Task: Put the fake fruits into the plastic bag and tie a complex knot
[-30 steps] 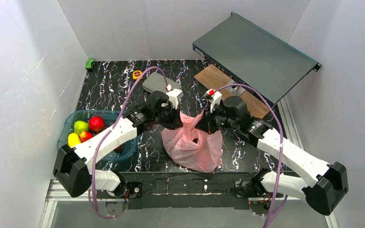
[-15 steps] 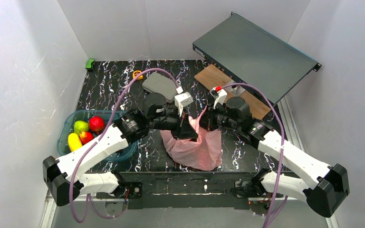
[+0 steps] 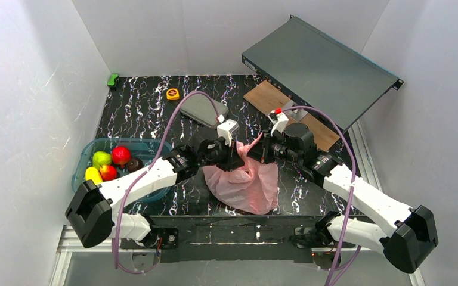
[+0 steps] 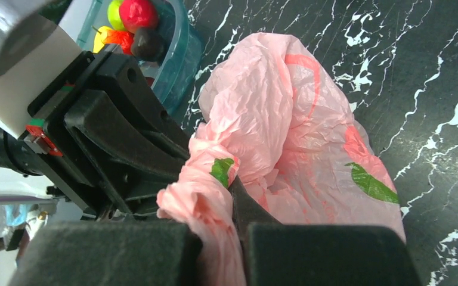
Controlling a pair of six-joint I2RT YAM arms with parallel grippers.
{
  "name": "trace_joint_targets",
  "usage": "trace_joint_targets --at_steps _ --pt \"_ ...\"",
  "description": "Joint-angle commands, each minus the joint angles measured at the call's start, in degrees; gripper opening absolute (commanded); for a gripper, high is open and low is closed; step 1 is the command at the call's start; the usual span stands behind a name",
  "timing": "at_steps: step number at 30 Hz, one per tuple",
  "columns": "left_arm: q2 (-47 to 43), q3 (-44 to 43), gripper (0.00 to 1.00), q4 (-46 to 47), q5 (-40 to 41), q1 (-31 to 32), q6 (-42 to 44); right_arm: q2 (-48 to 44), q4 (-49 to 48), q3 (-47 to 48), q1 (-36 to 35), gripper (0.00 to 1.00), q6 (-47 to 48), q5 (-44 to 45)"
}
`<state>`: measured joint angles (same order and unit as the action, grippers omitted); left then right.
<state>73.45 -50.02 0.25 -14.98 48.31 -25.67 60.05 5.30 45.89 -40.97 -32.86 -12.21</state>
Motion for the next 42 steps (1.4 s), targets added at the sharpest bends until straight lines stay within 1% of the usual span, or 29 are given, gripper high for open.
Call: trace_joint_targets --at_steps 1,4,7,10,11,12,13,14,15,16,17,20,23,25,26,27,28,30,31,32,34,38,42 --pt "0.97 0.53 0.0 8.04 5.1 -0.6 3.98 -1.36 -8.38 -2.24 0.19 0.01 -5.2 -2.19" --pt "1.6 2.14 0.0 9.86 4.61 -0.68 3.95 -0.92 -10.82 -2.78 0.19 0.01 -6.16 -4.26" --pt "1.79 3.88 0.0 11.3 2.81 -1.64 1.84 -0.26 -13.44 -2.55 0.19 0.01 -6.52 -8.32" --pt "2.14 5.27 0.0 11.79 0.19 -4.62 -2.47 -0.57 -11.83 -1.83 0.19 0.03 -4.49 -11.27" --pt "2.25 5.72 0.0 12.56 -2.01 -5.98 -4.05 -1.24 -10.75 -1.85 0.19 0.08 -3.22 -12.21" --pt "2.25 6.06 0.0 13.58 -4.49 -7.13 -5.31 -1.9 -9.4 -1.98 0.26 0.15 -1.67 -12.72" --pt "2.2 6.22 0.0 14.23 -6.3 -7.74 -6.37 -2.75 -7.6 -1.98 0.32 0.28 0.08 -13.29" --pt "2.08 6.14 0.0 14.51 -7.76 -8.03 -7.03 -3.46 -5.79 -1.73 0.66 0.44 2.06 -14.02" --pt "1.9 6.08 0.0 14.7 -9.0 -8.06 -7.52 -4.14 -2.12 -1.04 1.17 0.58 4.67 -14.95" --pt "1.62 6.12 0.0 14.87 -10.0 -8.12 -8.03 -4.64 1.13 0.03 2.0 0.68 7.22 -16.05" --pt "1.41 6.26 0.0 15.45 -10.98 -8.09 -8.3 -4.98 4.51 1.48 3.06 0.74 10.05 -16.79" --pt "1.13 6.58 0.0 15.21 -11.5 -8.08 -8.36 -5.76 13.87 5.55 8.23 0.82 18.75 -20.43" --pt "1.19 6.59 0.0 14.73 -11.4 -8.12 -8.27 -7.67 21.34 8.14 11.15 0.85 25.65 -19.95" --pt "1.01 6.77 0.0 15.02 -11.96 -8.06 -8.28 -9.67 24.28 8.76 12.69 0.83 28.67 -18.62" --pt "0.94 6.8 0.0 15.04 -12.14 -8.06 -8.52 -10.62 25.09 8.84 12.97 0.8 30.06 -17.02" --pt "0.91 6.8 0.0 15.11 -12.15 -8.06 -8.8 -11.47 25.54 8.64 13.08 0.73 31.41 -14.35" --pt "0.92 6.7 0.0 15.15 -12.17 -8.06 -8.99 -12.34 25.81 8.25 13.08 0.63 33.49 -11.51" --pt "1.31 6.39 0.0 14.96 -12.02 -8.11 -9.01 -13.93 23.6 5.76 13.02 0.4 37.88 -3.93" --pt "1.74 6.37 0.0 15.03 -11.94 -8.09 -9.13 -14.47 21.66 4.18 13.02 0.32 39.82 -0.8" --pt "2.19 6.36 0.0 15.22 -11.85 -8.14 -9.37 -14.6 19.82 2.79 13.07 0.29 41.87 1.09" --pt "2.74 6.35 0.0 15.88 -12.07 -8.07 -10.02 -13.39 16.8 1.26 13.02 0.29 44.54 2.47" --pt "3.02 5.71 0.0 15.77 -12.31 -8.0 -10.34 -9.4 14.47 0.47 12.89 0.3 46.22 -1.27" --pt "2.97 5.88 0.0 15.82 -12.14 -7.93 -11.01 -5.13 8.39 -2.79 11.3 0.3 48.4 -5.36"
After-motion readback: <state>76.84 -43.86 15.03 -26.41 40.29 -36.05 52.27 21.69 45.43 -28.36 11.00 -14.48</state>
